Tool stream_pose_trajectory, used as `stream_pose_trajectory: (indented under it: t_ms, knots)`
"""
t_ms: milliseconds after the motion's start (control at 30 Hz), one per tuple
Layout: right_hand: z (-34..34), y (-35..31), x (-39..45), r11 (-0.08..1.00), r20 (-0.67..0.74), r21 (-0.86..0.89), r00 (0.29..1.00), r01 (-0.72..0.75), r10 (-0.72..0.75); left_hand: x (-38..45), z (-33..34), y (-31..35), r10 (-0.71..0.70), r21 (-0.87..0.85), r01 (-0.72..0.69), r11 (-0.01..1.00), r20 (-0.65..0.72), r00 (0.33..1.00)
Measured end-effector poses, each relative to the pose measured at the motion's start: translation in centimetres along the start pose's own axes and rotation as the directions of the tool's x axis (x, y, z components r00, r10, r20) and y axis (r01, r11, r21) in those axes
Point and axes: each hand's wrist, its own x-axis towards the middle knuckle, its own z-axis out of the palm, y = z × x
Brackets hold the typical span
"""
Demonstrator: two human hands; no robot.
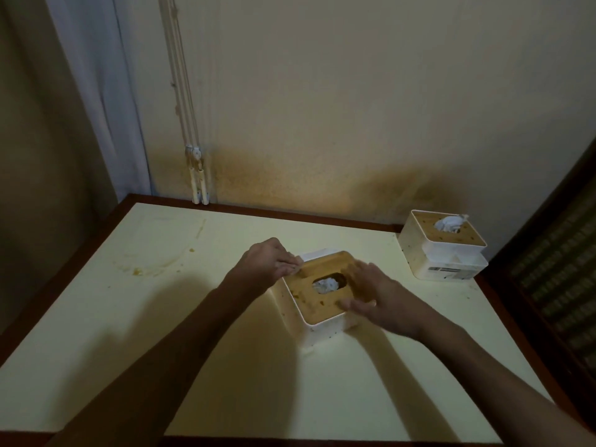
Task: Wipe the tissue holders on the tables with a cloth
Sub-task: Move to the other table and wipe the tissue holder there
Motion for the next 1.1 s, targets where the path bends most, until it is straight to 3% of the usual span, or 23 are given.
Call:
stream_pose_trajectory:
  t_ms: [67,200,300,433,600,667,767,900,1000,1100]
  knots:
    - [0.0,1.5,1.8,0.998,-0.028,-0.034,0.998,-0.049,0.048,0.3,-0.1,-0.3,0.024,0.029,-0.025,0.999,0.013,1.000]
    - [1.0,3.9,4.3,0.986,0.153,-0.165,0.988,-0.007,0.032,0.3,0.0,0.0,0.059,0.025,-0.060,0.998,0.014,0.998]
    - [1.9,4.9,4.8,0.989,0.105,-0.142,0.994,0.029,-0.014,-0.4,0.2,0.7,0.066,0.071,-0.062,0.995,-0.046,0.997]
    - [2.0,4.9,4.9,0.993,0.131,-0.118,0.991,0.029,-0.013,-3.4,1.6,3.1,0.076,0.115,-0.072,0.991,-0.029,0.997]
    - [1.9,5.0,4.9,0.998,0.171,-0.062,0.985,0.009,0.002,-6.8,2.6,8.2,0.253,0.113,-0.245,0.963,-0.063,0.965]
    - [2.0,5.1,4.9,0.999,0.167,-0.049,0.986,0.015,-0.007,-6.8,2.6,8.2,0.229,0.110,-0.219,0.969,-0.084,0.970]
    - [2.1,5.5,5.2,0.999,0.157,-0.025,0.987,0.032,-0.028,-5.2,2.2,6.5,0.005,-0.007,-0.006,1.000,-0.105,0.994]
    - [2.5,5.9,5.3,0.999,0.150,0.031,0.988,0.036,-0.040,-2.8,1.9,4.0,-0.134,0.034,0.145,0.989,-0.218,0.967]
    - [2.8,6.1,5.5,0.997,0.124,0.075,0.992,0.029,-0.038,-2.9,1.5,4.8,-0.090,0.140,0.117,0.983,-0.188,0.978]
    - [3.0,6.3,5.6,0.994,0.114,0.110,0.993,0.027,-0.039,-4.9,1.7,6.9,0.048,0.203,-0.016,0.979,-0.154,0.987]
